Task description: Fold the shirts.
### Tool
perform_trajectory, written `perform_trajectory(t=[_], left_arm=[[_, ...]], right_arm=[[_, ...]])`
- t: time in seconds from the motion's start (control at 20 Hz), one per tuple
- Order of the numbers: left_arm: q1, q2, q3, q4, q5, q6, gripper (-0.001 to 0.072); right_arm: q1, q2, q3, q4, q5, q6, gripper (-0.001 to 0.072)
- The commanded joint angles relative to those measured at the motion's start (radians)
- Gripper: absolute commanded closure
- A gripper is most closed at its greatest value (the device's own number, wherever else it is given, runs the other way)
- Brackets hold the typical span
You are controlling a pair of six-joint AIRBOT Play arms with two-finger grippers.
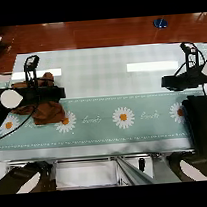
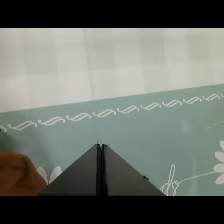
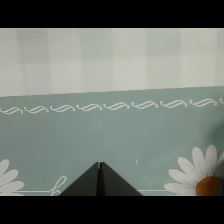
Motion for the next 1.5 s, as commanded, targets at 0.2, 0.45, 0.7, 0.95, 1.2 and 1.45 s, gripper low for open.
perform_trajectory(t=[0.2,0.45,0.7,0.95,1.2,1.45], left_arm=[[0.071,0.001,0.055,0.434,0.101,-0.005,0.0199],[0.381,-0.061,0.081,0.510,0.198,-0.161,0.0199],[0.386,-0.278,0.081,0.416,0.010,-0.161,0.0199],[0.376,-0.407,0.082,0.275,-0.004,-0.162,0.0201],[0.375,-0.449,0.087,0.155,-0.086,-0.022,0.0623],[0.374,-0.354,0.257,-0.114,-0.155,0.166,0.0682]], right_arm=[[0.000,-0.004,0.000,-0.101,-0.122,-0.005,0.0296],[0.003,-0.023,-0.005,-0.143,-0.028,0.002,0.0298],[0.003,-0.039,-0.005,-0.121,-0.047,0.047,0.0303],[0.003,-0.045,-0.005,-0.077,-0.038,0.046,0.0303],[0.003,-0.045,-0.005,-0.072,-0.039,0.046,0.0303],[0.003,-0.036,-0.004,-0.058,-0.039,0.073,0.0303]])
